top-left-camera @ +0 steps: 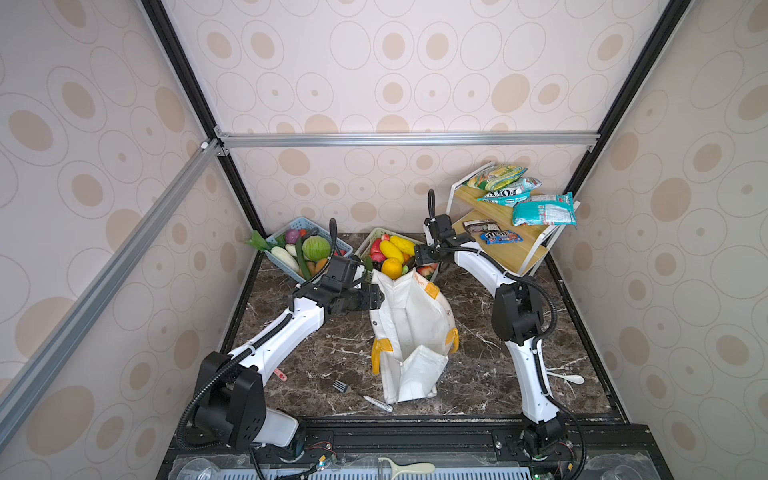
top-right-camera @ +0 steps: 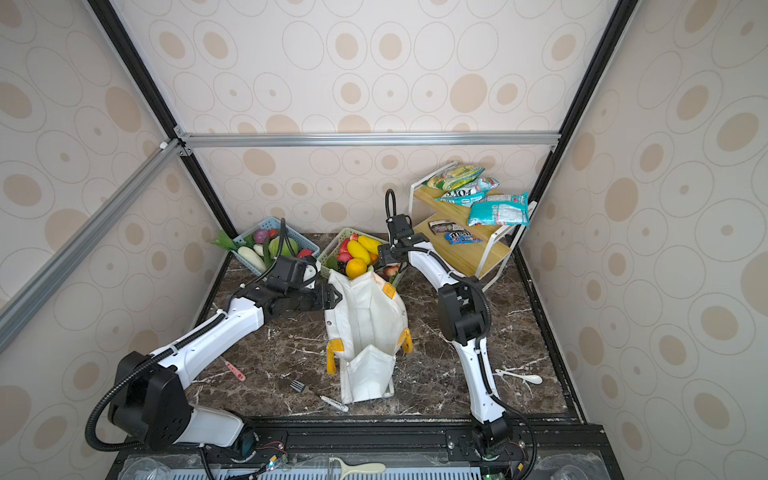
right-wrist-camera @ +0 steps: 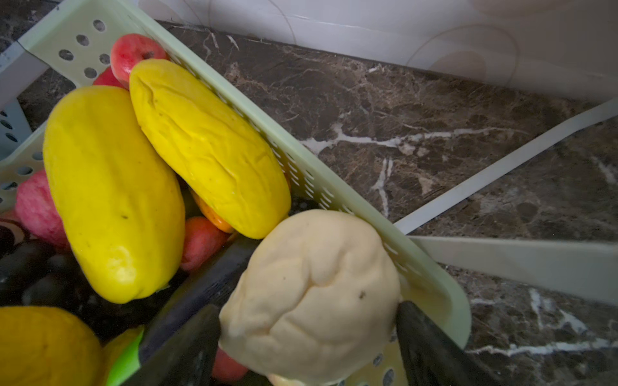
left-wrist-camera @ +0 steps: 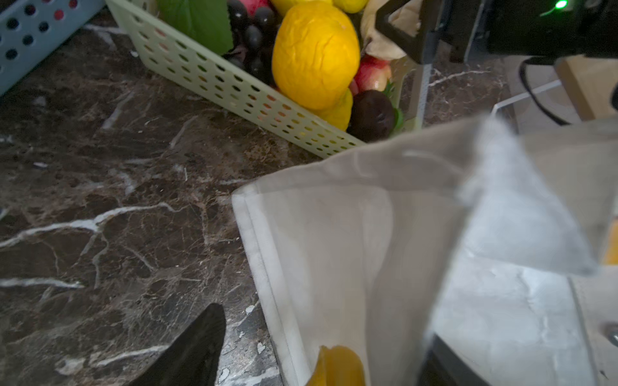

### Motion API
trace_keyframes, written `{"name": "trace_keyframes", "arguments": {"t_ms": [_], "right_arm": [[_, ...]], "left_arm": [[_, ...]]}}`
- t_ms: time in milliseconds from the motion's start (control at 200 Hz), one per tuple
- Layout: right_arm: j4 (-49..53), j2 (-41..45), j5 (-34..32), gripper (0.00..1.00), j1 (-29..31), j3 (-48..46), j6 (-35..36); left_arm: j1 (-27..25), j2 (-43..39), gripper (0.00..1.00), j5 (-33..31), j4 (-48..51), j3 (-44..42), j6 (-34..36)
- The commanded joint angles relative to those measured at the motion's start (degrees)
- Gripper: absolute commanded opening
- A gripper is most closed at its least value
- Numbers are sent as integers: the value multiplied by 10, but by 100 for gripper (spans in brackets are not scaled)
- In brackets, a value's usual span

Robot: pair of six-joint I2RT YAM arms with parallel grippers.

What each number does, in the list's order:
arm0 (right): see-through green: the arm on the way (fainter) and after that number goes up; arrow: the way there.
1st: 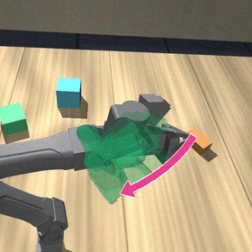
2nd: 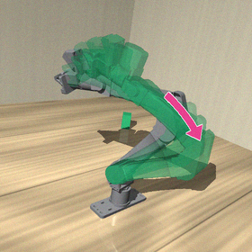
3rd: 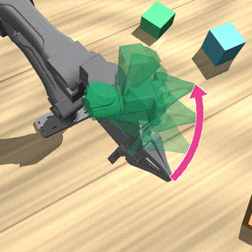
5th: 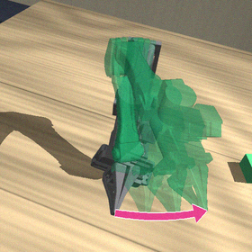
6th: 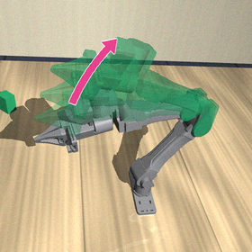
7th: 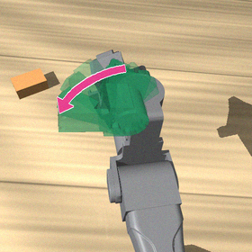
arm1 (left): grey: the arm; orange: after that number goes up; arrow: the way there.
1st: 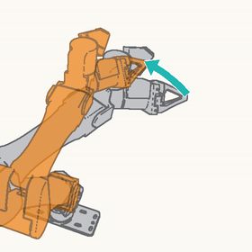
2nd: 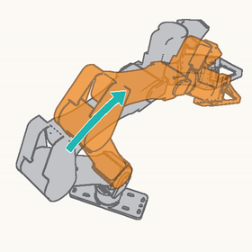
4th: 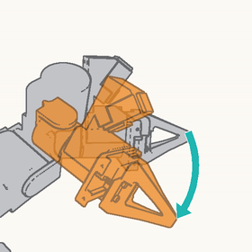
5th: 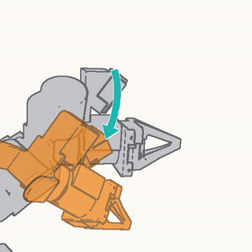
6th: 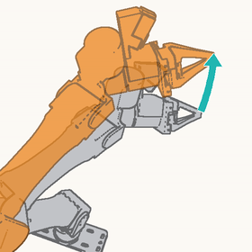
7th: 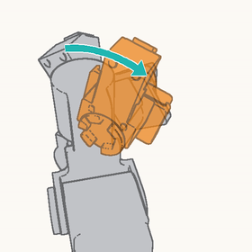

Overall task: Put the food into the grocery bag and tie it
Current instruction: 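Grasp the cream-coloured pear with the right gripper and lift it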

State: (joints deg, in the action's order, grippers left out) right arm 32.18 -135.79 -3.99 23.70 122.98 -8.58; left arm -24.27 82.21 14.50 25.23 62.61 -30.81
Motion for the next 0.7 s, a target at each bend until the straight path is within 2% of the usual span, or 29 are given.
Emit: {"name": "trace_keyframes", "arguments": {"t_ms": [0,105,160,280,470,575,695], "right_arm": [[26,-38,-23,79,11,9,15],[26,-41,-26,66,12,8,16],[24,-37,-29,58,12,7,16],[11,-18,-34,44,12,-2,16],[2,14,-18,33,12,-10,15],[5,29,-14,38,12,-13,15],[9,36,-27,69,13,-17,12]], "left_arm": [[-4,3,60,-50,24,16,-5],[2,-4,40,-80,34,10,-7],[11,-11,35,-83,31,1,-10],[34,-26,34,-66,7,-32,-17],[45,-40,33,-35,-34,-70,-31],[48,-45,33,-33,-43,-80,-34],[53,-48,33,-33,-46,-89,-36]]}}
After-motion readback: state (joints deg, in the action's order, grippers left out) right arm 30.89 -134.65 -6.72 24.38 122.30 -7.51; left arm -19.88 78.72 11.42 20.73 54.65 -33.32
